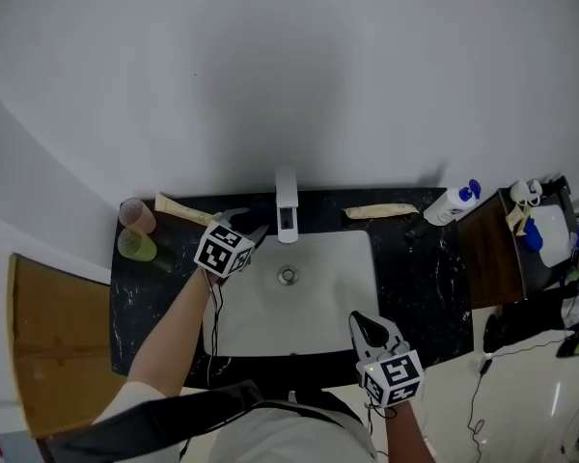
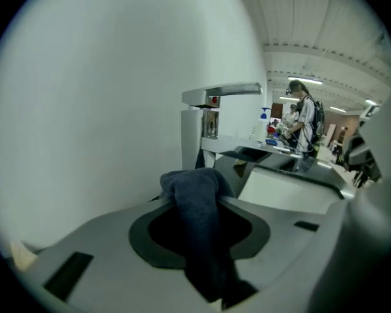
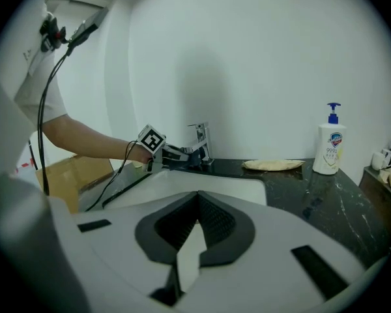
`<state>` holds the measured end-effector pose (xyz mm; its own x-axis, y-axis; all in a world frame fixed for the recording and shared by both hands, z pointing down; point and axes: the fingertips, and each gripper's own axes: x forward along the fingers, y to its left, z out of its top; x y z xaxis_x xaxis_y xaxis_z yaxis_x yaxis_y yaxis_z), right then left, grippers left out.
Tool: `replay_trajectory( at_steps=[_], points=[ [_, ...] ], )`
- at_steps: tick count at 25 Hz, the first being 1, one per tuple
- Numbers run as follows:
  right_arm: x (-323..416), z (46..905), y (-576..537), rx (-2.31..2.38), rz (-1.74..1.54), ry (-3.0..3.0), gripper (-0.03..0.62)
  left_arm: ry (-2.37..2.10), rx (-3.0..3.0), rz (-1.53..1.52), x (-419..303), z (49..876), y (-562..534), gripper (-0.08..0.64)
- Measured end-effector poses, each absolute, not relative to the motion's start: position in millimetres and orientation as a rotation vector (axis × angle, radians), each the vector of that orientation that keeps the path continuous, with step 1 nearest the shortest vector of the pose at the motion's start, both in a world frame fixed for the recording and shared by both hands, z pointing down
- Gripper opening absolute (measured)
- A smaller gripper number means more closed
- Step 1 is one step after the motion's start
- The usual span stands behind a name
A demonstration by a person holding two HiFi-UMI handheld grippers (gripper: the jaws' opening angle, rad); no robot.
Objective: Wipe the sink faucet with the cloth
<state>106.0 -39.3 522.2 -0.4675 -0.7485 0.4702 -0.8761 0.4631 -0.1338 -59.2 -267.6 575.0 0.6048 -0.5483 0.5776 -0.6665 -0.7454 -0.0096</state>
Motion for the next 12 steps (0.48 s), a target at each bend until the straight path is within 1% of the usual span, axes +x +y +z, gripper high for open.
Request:
replay_trajectory(
  at_steps=[3,8,12],
  points=[
    [103,523,-42,1.367,0.515,-2.378,0.002,-0.889,2.693,0.905,-51,576,-252,0.117],
    [102,523,-42,1.367,0.517,-2.374,0.002,-0.653,2.783,0.916,5,577,-235,0.117],
    [107,524,-40,1.382,0.525,-2.362,0.002,-0.708,2.770,0.926,14,581,-249,0.117]
  ],
)
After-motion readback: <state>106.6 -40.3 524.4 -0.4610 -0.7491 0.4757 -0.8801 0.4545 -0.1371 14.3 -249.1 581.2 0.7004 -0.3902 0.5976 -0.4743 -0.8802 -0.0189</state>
